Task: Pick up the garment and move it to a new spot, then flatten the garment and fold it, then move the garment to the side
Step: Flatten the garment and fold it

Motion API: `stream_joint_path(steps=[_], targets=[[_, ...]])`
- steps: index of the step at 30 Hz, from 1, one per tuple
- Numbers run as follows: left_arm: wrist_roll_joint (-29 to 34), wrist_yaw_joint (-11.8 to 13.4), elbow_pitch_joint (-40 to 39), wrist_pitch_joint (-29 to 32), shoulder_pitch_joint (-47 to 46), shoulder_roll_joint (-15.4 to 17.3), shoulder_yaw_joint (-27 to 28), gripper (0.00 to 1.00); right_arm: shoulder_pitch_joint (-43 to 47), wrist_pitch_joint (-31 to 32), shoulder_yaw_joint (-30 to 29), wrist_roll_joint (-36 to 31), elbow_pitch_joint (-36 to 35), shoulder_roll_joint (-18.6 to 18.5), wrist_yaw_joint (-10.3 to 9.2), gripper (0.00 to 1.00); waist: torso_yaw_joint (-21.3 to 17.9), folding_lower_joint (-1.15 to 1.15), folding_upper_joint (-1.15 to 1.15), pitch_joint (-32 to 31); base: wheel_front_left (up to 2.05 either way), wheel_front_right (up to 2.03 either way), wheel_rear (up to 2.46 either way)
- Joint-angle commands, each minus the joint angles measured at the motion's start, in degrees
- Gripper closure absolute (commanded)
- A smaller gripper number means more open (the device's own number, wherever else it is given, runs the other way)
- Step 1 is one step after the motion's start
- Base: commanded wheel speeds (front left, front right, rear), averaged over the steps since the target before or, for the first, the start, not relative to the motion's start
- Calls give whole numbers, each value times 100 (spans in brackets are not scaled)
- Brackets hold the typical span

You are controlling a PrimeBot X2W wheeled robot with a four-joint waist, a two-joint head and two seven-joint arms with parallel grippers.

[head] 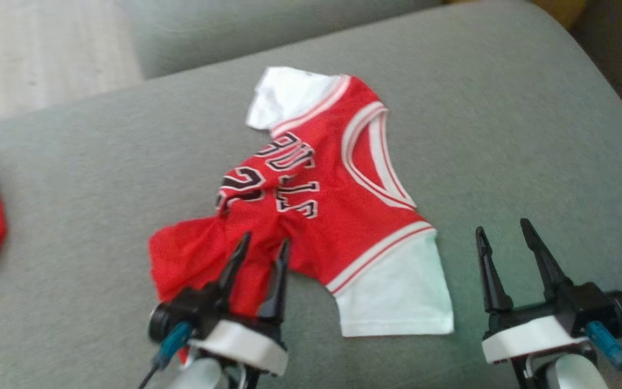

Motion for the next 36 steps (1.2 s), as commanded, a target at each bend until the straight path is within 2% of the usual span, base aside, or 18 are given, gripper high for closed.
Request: stream_joint_path(steps=[1,5,8,13,17,27,31,36], targets=[[114,46,-211,-67,-12,57,242,0,-74,-64,107,-32,-145,-33,44,0,338,0,0,-318,0,0,0],[528,248,-490,-68,666,71,975,0,-44,-64,140,-81,-27,-33,44,0,569,0,0,-494,0,0,0],[841,263,-654,-69,1111,55,1481,0,-13,-64,135,-49,40,-33,44,0,730,0,0,-554,0,0,0],[1358,78,-727,-69,1588,-8,2120,0,64,-64,190,1,179,-33,44,0,949,0,0,-604,0,0,0],[1769,-223,-701,-69,1817,-192,2561,0,94,-64,235,11,325,-33,44,0,1078,0,0,-630,0,0,0],[2231,-674,-451,-70,1968,-557,3011,0,36,-64,382,58,420,-33,44,0,1074,0,0,-659,0,0,0],[2517,-744,-260,-69,1998,-547,2883,0,19,-64,364,16,303,-33,44,0,1016,0,0,-674,0,0,0],[2530,-888,-202,309,2008,-516,2651,0,147,113,351,-88,483,-99,44,0,957,0,0,-696,0,0,0]])
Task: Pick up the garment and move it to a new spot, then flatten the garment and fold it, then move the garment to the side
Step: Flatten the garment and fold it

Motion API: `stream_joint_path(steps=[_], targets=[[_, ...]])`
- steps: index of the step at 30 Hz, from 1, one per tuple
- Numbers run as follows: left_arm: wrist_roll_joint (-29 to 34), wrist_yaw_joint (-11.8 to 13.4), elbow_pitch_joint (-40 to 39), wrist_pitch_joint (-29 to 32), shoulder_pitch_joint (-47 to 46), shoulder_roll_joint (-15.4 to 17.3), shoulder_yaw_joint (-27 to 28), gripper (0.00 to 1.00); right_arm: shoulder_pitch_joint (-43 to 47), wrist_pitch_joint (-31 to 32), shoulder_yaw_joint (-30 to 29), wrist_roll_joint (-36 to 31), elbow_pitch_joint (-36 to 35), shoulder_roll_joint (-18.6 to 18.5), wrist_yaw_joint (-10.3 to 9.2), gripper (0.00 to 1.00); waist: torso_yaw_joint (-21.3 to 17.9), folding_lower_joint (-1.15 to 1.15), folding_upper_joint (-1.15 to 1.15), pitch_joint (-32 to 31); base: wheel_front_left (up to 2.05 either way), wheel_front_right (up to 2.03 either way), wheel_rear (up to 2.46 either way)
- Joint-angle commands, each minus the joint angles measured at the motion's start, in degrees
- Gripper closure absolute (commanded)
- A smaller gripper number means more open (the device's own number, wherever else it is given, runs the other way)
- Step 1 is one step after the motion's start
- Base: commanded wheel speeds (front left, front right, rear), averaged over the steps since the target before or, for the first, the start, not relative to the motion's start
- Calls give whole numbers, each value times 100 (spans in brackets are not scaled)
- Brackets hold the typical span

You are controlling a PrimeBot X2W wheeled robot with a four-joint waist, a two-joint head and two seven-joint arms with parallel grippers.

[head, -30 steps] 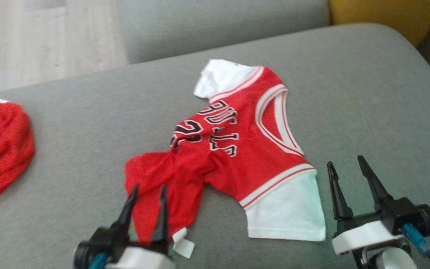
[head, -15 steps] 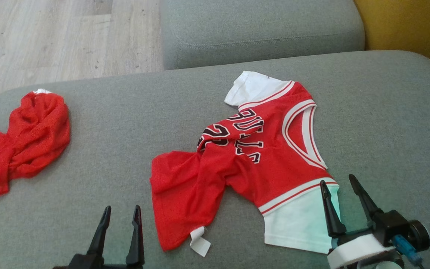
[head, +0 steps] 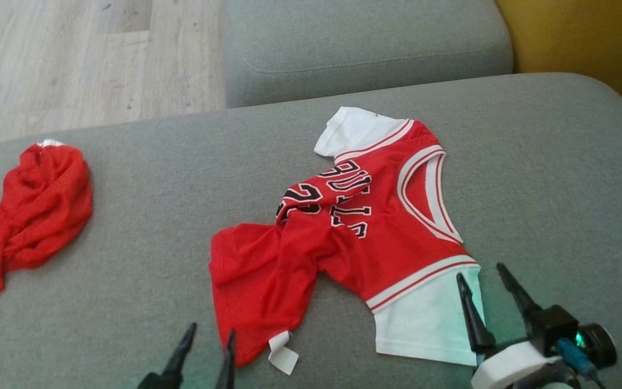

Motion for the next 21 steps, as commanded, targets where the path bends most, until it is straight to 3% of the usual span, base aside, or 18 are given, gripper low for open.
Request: stream_joint_path(steps=[1,10,21], targets=[[41,-33,-188,97,-136,21,114,0,-49,122,146,-56,-125,-122,44,0,-22,0,0,10,0,0,0],[-57,-249,-258,1081,-67,165,-204,0,273,1642,198,-90,64,-224,44,0,-195,0,0,228,0,0,0],[0,-249,-69,1216,-295,327,-274,0,27,1861,209,-135,130,-101,44,0,-363,0,0,564,0,0,0]])
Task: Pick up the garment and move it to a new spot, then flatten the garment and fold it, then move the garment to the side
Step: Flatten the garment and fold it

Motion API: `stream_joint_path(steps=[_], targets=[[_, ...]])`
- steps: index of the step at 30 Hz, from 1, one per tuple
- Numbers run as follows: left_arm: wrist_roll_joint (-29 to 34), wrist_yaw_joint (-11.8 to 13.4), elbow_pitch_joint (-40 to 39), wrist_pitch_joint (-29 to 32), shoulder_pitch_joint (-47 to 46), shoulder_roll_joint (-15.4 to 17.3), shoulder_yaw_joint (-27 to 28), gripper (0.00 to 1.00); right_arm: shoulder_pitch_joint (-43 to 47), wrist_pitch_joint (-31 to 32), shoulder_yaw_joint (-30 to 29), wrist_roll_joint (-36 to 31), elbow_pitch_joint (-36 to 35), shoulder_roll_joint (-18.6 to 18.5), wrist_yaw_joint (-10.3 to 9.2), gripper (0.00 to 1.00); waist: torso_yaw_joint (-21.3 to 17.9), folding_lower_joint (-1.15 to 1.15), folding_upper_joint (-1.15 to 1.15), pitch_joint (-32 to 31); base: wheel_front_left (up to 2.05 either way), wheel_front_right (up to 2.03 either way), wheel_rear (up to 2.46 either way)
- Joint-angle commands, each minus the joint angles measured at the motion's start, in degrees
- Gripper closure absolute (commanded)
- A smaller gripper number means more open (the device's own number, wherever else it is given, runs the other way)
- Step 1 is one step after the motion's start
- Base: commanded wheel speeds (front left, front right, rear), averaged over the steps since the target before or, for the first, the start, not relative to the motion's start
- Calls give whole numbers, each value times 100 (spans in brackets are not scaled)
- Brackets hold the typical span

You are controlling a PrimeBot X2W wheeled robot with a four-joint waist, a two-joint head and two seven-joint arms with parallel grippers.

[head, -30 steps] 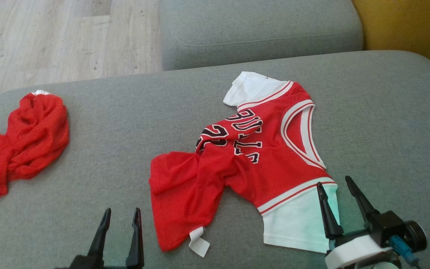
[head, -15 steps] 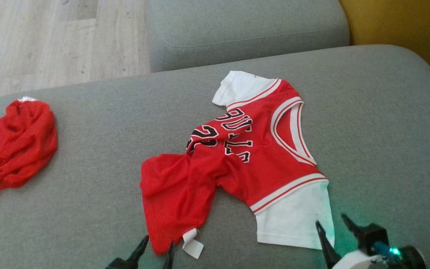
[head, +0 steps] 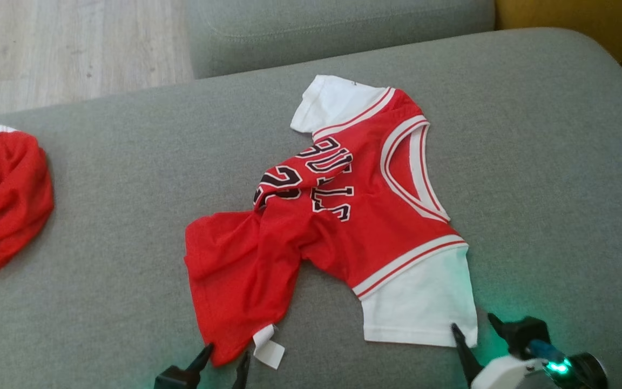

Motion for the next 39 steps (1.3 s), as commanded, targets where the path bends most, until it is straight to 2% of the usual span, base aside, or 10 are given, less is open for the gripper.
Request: stream_joint_path(steps=[1,20,21,22,23,24,28,31,35,39], targets=[[46,-1,-118,-37,-275,54,146,0,-287,-21,174,-8,-105,-5,44,0,-1,-1,0,26,0,0,0],[34,52,564,-149,-523,71,33,0,-631,173,737,216,514,52,44,0,-30,-1,0,53,0,0,0],[29,56,640,-148,-548,72,34,26,-674,232,805,253,580,53,44,0,-50,-1,0,59,0,0,0],[18,55,708,-162,-577,66,33,67,-730,262,863,305,630,54,44,51,-63,-1,0,61,0,0,0],[3,54,770,-187,-610,56,37,88,-790,267,859,402,666,56,44,90,-77,-1,0,61,0,0,0],[-9,52,830,-212,-642,51,40,100,-844,283,865,508,699,59,44,100,-84,-1,0,58,0,0,0],[-62,-9,903,-399,-812,113,56,100,-1036,23,621,1236,370,69,44,100,-85,-1,0,-12,0,0,0],[-311,-62,562,-451,-765,161,208,100,-1011,-31,521,1977,-341,71,44,100,-102,-1,0,-118,0,0,0],[-1031,-204,-680,-242,-525,285,499,100,-829,183,202,3187,-1993,28,44,100,-118,-1,0,-249,0,0,0],[-1797,-278,-2508,334,-326,615,720,100,-648,662,-433,4015,-3815,-112,44,100,-124,-1,0,-335,0,0,0]])
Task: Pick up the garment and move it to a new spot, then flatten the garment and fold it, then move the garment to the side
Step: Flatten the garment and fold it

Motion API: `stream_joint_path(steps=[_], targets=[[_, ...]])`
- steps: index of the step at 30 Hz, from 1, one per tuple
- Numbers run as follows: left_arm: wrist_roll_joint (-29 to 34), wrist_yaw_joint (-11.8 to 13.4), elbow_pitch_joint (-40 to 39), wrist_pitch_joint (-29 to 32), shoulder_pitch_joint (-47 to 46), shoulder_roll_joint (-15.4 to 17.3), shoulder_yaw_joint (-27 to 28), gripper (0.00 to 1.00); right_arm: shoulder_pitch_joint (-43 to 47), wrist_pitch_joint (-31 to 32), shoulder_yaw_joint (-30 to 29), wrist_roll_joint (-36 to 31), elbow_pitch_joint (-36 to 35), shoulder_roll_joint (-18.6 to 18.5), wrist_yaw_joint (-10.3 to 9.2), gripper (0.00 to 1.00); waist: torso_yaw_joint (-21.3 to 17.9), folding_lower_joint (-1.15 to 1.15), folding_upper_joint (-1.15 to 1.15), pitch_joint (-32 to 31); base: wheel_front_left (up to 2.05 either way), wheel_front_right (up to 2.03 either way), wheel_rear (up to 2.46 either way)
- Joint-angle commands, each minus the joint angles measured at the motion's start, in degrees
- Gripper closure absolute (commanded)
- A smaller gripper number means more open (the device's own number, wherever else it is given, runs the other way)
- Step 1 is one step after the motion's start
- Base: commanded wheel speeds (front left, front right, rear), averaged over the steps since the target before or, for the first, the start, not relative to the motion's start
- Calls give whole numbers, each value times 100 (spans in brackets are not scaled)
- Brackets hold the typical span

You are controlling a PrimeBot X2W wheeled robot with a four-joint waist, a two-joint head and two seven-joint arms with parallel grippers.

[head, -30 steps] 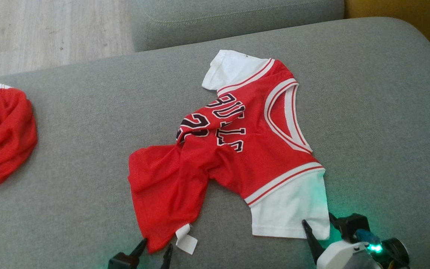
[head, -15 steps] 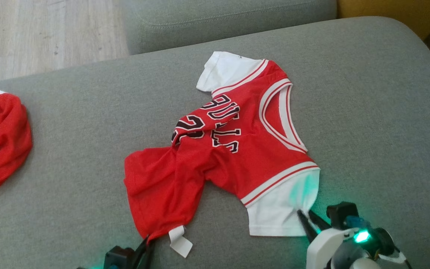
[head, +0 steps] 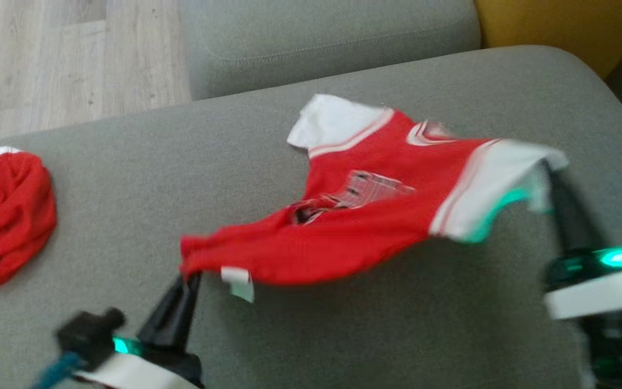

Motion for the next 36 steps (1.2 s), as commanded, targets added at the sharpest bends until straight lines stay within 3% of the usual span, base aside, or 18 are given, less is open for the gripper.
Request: stream_joint_path(steps=[1,6,10,16,21,25,27,32,36], targets=[[-177,-33,-706,166,-205,193,346,100,-137,194,-101,170,-643,-88,44,100,-7,0,0,-3,0,0,0],[-988,-45,-2573,1045,-558,654,700,100,-695,1185,-829,631,-2020,-116,44,100,-63,0,0,78,0,0,0],[-1587,8,-3259,1858,-1475,1010,928,100,-1798,2111,-1172,854,-2260,-115,44,100,-104,0,0,277,0,0,0],[-2131,181,-2646,3021,-3403,1482,1028,100,-3860,3187,-1533,432,-1165,9,44,100,-83,0,0,950,0,0,0],[-1859,184,-1214,3384,-5035,1657,883,100,-5259,3210,-1521,-183,6,92,44,100,16,0,0,1708,0,0,0],[-976,106,238,2938,-6440,1600,549,100,-6286,2610,-1486,-500,1284,103,44,100,145,0,0,2249,0,0,0],[-832,81,525,2755,-6716,1514,451,100,-6510,2418,-1451,-630,1574,103,44,100,178,0,0,2348,0,0,0],[143,51,2195,1175,-8005,1043,87,100,-7519,1183,-1259,-1182,2677,105,44,100,216,0,0,2675,0,0,0],[499,-16,3116,152,-8327,786,-289,100,-7615,675,-992,-1219,3150,105,44,100,307,0,0,2680,0,0,0]])
